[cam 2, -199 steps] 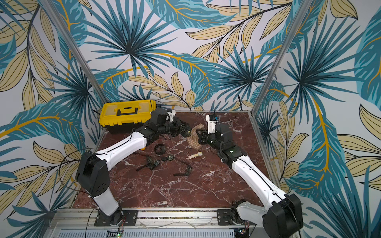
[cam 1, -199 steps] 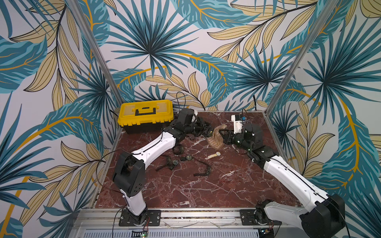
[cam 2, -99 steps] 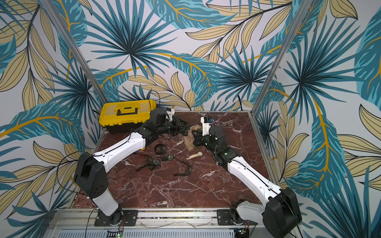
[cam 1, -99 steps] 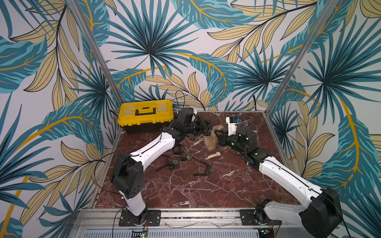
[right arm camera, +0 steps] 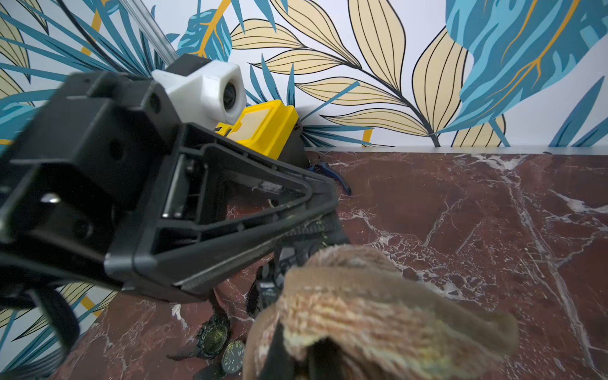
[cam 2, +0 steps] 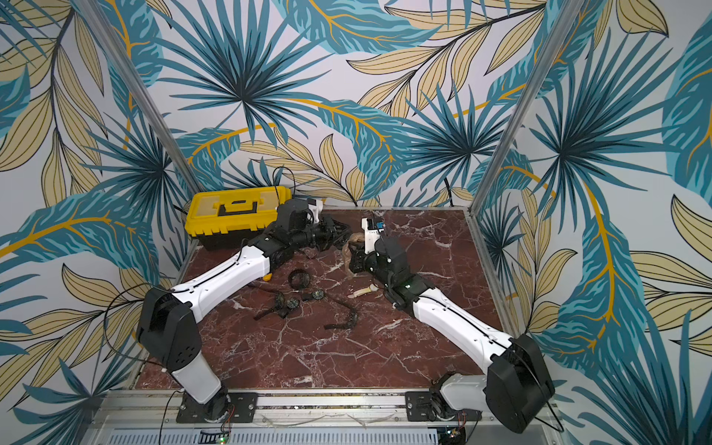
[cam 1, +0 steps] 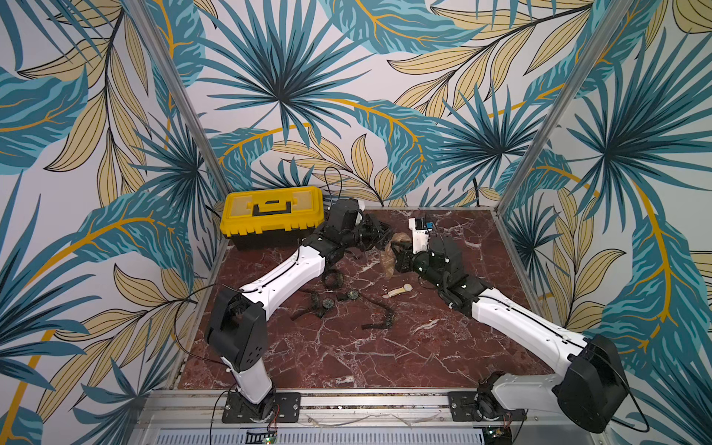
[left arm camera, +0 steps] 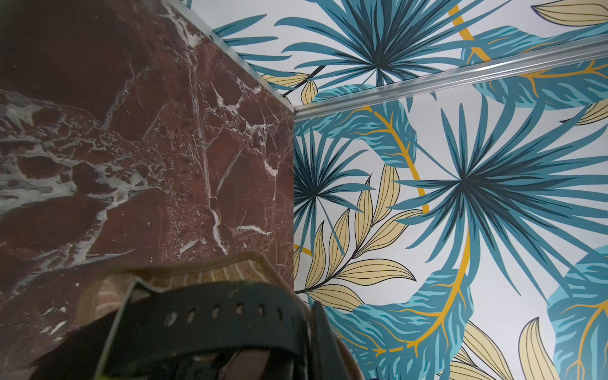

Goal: Wipe the watch dial
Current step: Wipe the dirt from the watch dial.

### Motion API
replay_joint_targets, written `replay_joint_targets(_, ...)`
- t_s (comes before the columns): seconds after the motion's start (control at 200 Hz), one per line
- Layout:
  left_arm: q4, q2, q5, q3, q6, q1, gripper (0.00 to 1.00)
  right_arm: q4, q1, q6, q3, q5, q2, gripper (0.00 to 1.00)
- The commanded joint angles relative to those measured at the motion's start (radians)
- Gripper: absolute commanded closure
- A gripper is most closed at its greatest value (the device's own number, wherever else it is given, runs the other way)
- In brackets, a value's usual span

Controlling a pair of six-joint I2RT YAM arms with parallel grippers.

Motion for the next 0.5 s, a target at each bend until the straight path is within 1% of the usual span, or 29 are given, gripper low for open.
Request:
replay_joint_targets(0.0, 0.047, -0.016, 0.054, 0.08, 0.013, -0.023, 1.0, 0.103, 0.043, -0.014, -0.044, 0.081, -0.006, 1.0)
replay_joint_targets(0.055, 0.048, -0.011, 0.066, 0.079, 0.007, -0.023, 1.0, 0.108, 0.045, -0.023, -0.044, 0.139, -0.014, 1.0)
replay_joint_targets(0.15, 0.047, -0.015, 0.07, 0.077, 0.008, -0.023, 1.0, 0.008, 0.042, -0.016, 0.007, 0.315, -0.002, 1.0)
replay_joint_targets(0.21, 0.047, -0.02, 0.07, 0.079, 0.01, -0.023, 1.0, -0.045, 0.035, -0.013, 0.033, 0.361, 0.01, 1.0)
replay_joint_targets(0.29, 0.047, -0.021, 0.077, 0.086, 0.011, -0.023, 1.0, -0.041, 0.018, -0.003, 0.04, 0.321, 0.019, 1.0)
replay_joint_targets(0.371, 0.047, -0.02, 0.081, 0.09, 0.012, -0.023, 1.0, -0.026, 0.009, 0.015, 0.044, 0.246, 0.03, 1.0)
replay_joint_targets(0.431, 0.047, -0.018, 0.077, 0.093, 0.018, -0.022, 1.0, -0.023, 0.009, 0.012, 0.049, 0.17, 0.039, 1.0)
replay_joint_targets(0.496, 0.047, -0.013, 0.077, 0.102, 0.02, -0.019, 1.0, -0.027, 0.01, 0.016, 0.054, 0.056, 0.047, 1.0)
